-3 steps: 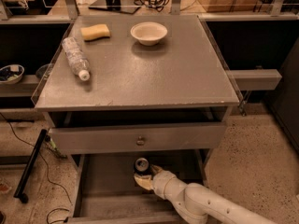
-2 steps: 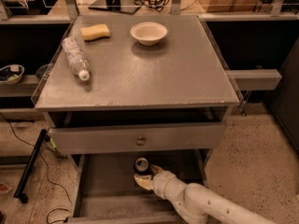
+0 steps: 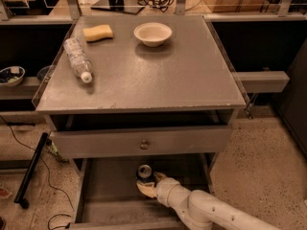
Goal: Place pepsi can into middle drawer
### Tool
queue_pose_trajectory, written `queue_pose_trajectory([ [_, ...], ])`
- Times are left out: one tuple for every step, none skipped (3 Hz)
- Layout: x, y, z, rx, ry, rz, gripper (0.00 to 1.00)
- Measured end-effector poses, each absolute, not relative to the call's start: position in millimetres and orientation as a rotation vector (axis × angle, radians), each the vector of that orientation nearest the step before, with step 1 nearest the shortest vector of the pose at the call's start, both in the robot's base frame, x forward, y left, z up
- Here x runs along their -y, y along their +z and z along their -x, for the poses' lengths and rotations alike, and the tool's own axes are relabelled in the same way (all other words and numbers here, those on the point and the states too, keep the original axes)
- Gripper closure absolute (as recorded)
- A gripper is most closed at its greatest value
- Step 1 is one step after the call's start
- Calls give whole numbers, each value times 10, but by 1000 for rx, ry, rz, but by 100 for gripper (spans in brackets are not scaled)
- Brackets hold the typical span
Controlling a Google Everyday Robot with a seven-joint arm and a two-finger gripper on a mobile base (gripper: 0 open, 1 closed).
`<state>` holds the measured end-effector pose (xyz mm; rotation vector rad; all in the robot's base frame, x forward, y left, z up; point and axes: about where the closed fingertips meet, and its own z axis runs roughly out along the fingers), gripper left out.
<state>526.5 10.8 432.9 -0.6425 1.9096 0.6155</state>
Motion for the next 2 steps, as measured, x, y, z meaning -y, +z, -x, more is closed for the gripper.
queue_pose_trajectory([
  [-158,4233,-5171,-1927,633,649,100],
  [-237,4121,-5039,-1925,658,627,100],
])
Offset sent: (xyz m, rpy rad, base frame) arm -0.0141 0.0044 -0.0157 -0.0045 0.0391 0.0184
